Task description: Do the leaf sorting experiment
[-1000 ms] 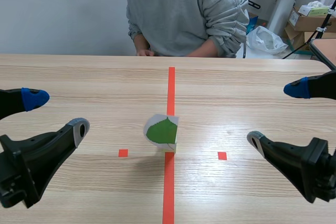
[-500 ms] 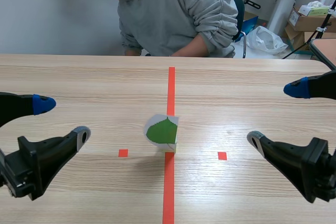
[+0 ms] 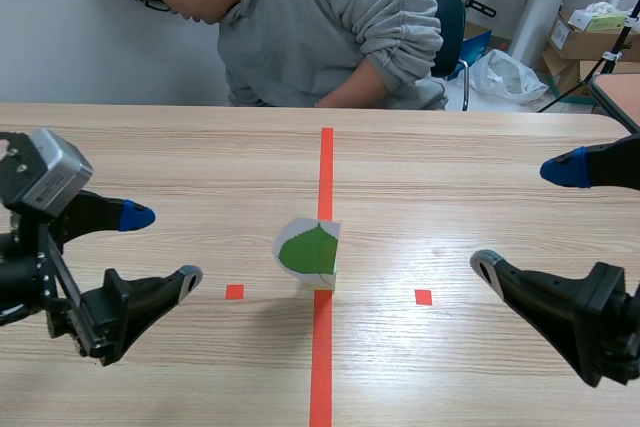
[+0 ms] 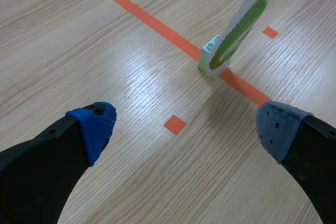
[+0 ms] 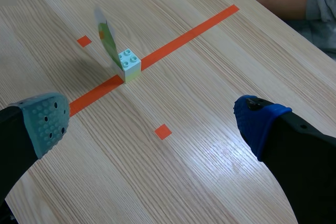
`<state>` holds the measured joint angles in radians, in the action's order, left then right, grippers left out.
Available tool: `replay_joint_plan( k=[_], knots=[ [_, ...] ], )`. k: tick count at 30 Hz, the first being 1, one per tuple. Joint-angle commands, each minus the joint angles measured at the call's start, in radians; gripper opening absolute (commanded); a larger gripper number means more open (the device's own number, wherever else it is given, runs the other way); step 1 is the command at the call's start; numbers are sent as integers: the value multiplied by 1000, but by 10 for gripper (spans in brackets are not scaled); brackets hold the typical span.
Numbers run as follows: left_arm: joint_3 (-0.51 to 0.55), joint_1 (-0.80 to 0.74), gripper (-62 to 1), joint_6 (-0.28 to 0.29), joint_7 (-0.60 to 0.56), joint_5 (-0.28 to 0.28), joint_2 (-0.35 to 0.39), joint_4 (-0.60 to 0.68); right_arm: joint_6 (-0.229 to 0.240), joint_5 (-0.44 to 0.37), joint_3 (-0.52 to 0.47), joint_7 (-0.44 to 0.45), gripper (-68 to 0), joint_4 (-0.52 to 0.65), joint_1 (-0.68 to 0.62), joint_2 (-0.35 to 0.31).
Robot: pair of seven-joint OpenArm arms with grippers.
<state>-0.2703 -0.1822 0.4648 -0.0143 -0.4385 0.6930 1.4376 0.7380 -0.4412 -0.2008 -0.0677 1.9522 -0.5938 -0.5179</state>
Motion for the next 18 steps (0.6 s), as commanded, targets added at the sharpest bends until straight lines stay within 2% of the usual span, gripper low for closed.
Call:
replay_joint_plan(
  k=[1, 6, 11, 18],
  knots=[
    [-32, 43, -41, 3, -21, -13, 0, -7, 8, -14, -8, 15, -20, 4, 1, -3],
    [-169, 170, -41, 3, -37, -12, 0, -90, 8, -14, -8, 14, -20, 4, 1, -3],
    [-278, 270, -41, 3, -43, 16, -17, -159, 8, -14, -8, 15, -20, 4, 1, -3],
    [-396, 389, -41, 3, -49, 17, -90, -267, 8, -14, -8, 15, -20, 4, 1, -3]
  ],
)
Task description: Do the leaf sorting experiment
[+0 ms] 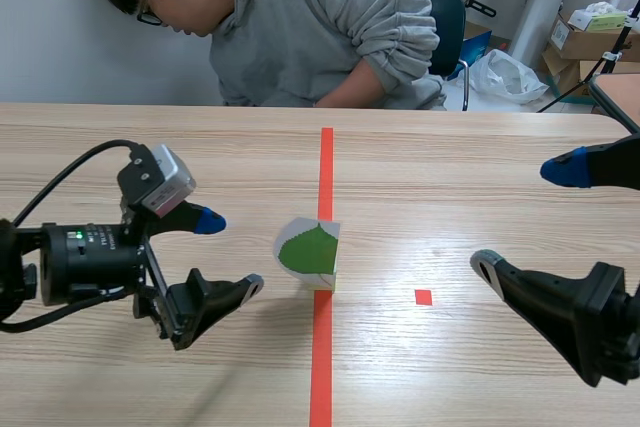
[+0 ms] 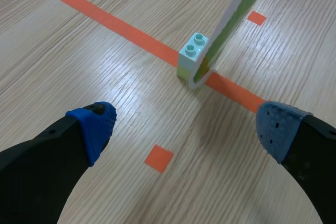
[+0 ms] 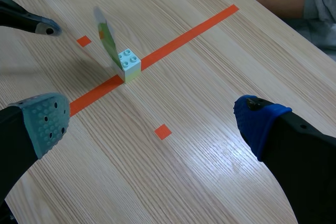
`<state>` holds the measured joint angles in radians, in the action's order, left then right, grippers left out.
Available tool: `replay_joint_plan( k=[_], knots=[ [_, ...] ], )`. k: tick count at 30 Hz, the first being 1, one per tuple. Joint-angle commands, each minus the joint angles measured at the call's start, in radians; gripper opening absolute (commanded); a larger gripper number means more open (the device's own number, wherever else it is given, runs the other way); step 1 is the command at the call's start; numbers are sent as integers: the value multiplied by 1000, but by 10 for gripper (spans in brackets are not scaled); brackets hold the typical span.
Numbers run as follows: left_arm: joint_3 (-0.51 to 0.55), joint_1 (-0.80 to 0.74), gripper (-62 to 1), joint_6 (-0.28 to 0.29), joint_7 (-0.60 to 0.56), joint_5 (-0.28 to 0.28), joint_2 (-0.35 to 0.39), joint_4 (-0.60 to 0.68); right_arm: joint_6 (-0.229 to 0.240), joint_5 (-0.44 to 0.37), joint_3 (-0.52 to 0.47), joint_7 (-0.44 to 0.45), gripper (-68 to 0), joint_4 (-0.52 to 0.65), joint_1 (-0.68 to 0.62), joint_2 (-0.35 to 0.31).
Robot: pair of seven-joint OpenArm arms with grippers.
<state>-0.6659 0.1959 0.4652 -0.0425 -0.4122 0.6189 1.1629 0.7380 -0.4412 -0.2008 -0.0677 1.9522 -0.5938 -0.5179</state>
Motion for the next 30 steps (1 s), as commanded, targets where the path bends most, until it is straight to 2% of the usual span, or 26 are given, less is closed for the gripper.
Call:
replay_joint_plan(
  k=[1, 8, 15, 24, 26, 30],
  knots=[
    [-16, 26, -41, 3, -21, -10, -29, -10, 8, -14, -8, 15, -20, 4, 1, -3],
    [-101, 105, -41, 2, -35, -9, -127, -99, 8, -14, -8, 14, -20, 4, 1, -3],
    [-131, 140, -41, 2, -45, -9, -219, -171, 8, -14, -8, 14, -20, 4, 1, -2],
    [-131, 140, -44, 2, -48, -8, -253, -202, 8, -14, -8, 14, -20, 4, 1, -2],
    [-131, 140, -85, 2, -49, -8, -252, -202, 8, -14, -8, 14, -20, 4, 1, -2],
    [-131, 140, -279, -2, -65, -5, -252, -202, 8, -14, -8, 14, -20, 4, 1, -2]
  ],
)
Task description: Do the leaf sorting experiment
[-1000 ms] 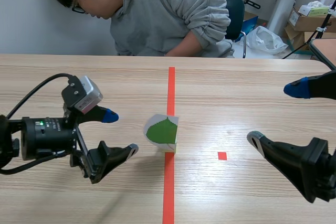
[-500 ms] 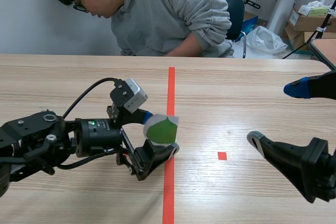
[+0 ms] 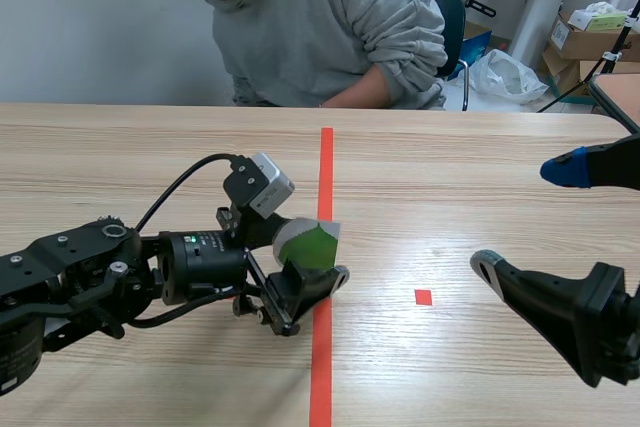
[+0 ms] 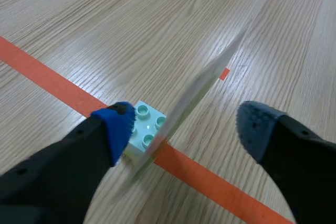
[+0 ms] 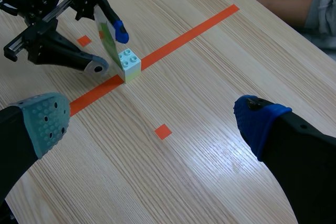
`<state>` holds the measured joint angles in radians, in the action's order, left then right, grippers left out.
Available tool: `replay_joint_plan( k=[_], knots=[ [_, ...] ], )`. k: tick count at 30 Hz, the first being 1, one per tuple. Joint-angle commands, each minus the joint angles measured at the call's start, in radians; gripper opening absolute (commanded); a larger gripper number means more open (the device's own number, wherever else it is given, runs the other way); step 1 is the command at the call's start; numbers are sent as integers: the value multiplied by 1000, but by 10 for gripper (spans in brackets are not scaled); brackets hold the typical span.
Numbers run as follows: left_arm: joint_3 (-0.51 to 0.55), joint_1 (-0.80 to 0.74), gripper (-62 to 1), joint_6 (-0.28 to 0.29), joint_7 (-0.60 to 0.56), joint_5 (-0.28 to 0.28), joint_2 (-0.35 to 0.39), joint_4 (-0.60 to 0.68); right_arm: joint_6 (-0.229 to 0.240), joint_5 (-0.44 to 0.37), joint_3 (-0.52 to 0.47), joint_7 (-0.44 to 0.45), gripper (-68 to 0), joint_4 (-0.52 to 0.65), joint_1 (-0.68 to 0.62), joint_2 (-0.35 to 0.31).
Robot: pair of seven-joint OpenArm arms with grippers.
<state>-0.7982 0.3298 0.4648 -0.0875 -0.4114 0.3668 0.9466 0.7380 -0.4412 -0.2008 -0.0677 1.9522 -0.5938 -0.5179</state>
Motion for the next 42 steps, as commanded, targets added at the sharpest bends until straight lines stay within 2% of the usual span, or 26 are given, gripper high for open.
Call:
replay_joint_plan(
  k=[1, 5, 9, 24, 32, 36, 40, 42],
  knots=[
    [2, 6, -323, -2, -22, -6, 0, 14, 8, -14, -8, 14, -20, 4, 1, -2],
    [2, 6, -466, -2, -29, -6, 0, 14, 8, -14, -8, 14, -20, 4, 1, -2],
    [2, 6, -569, -2, -29, -6, 0, 14, 8, -14, -8, 14, -20, 4, 1, -2],
    [14, 5, -567, 3, -29, -8, 0, 20, 8, -14, -8, 14, -20, 4, 1, -2],
    [188, -13, -567, 29, -20, -23, 42, 65, 8, -14, -8, 14, -20, 4, 1, -3],
    [290, -20, -567, 29, -20, -61, 65, 64, 8, -14, -8, 15, -20, 4, 1, -2],
    [389, -31, -567, 16, -18, -67, 79, 64, 8, -14, -8, 15, -20, 4, 1, -2],
    [427, -37, -567, -10, -18, -68, 83, 64, 8, -14, -8, 15, -20, 4, 1, -2]
  ],
)
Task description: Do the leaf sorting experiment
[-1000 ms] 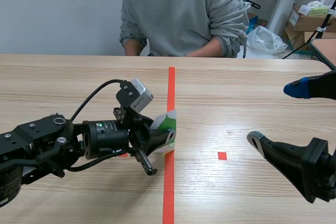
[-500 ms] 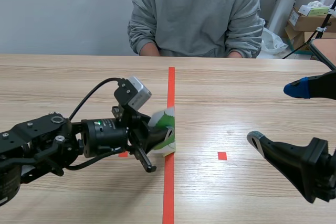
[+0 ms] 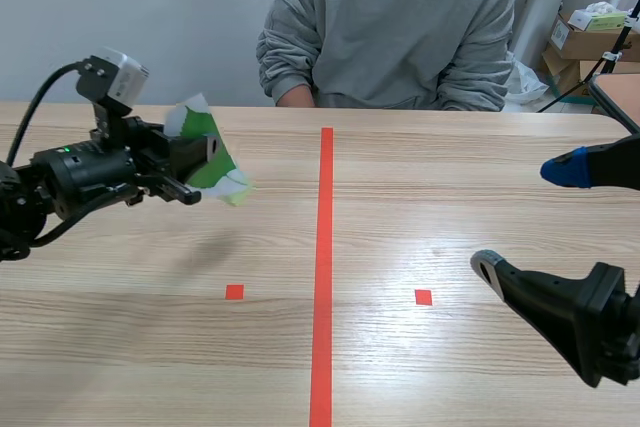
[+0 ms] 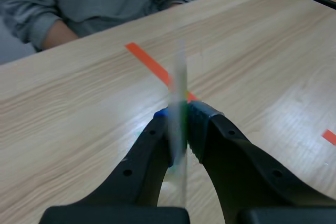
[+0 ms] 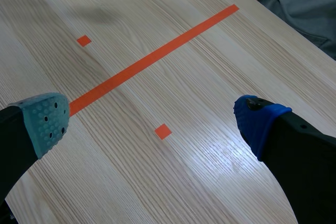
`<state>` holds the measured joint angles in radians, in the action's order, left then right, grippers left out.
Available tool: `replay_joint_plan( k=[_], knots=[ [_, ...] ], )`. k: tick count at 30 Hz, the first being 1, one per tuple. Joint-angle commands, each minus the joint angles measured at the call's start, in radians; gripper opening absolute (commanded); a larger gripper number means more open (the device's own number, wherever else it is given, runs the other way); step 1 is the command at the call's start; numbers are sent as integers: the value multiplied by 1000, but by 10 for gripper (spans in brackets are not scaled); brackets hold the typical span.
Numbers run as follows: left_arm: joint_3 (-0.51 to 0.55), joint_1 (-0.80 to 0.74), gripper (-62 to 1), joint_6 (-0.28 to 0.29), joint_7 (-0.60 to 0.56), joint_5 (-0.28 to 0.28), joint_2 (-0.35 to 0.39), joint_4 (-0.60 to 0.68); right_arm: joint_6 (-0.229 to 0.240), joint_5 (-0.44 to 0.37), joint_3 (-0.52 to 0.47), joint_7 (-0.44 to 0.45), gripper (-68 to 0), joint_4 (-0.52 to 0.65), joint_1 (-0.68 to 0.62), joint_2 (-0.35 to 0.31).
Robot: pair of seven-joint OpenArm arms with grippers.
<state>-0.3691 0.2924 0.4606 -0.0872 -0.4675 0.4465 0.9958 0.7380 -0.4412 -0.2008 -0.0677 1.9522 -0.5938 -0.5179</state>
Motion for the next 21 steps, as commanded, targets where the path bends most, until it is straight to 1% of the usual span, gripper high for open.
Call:
replay_joint_plan(
  k=[1, 6, 13, 15, 21],
  knots=[
    [14, -2, -567, -26, -18, -11, 5, 12, 8, -14, -8, 15, -20, 4, 1, -2],
    [71, -4, -567, -116, -23, -12, 6, -28, 8, -14, -8, 15, -20, 4, 1, -2],
    [138, -3, -567, -230, -56, -17, 6, -118, 8, -14, -8, 15, -20, 4, 1, -2],
    [154, -1, -567, -256, -63, -19, 6, -144, 8, -14, -8, 15, -20, 4, 1, -2],
    [187, 22, -567, -364, -78, -14, 6, -227, 8, -15, -8, 15, -20, 4, 2, -2]
  ],
)
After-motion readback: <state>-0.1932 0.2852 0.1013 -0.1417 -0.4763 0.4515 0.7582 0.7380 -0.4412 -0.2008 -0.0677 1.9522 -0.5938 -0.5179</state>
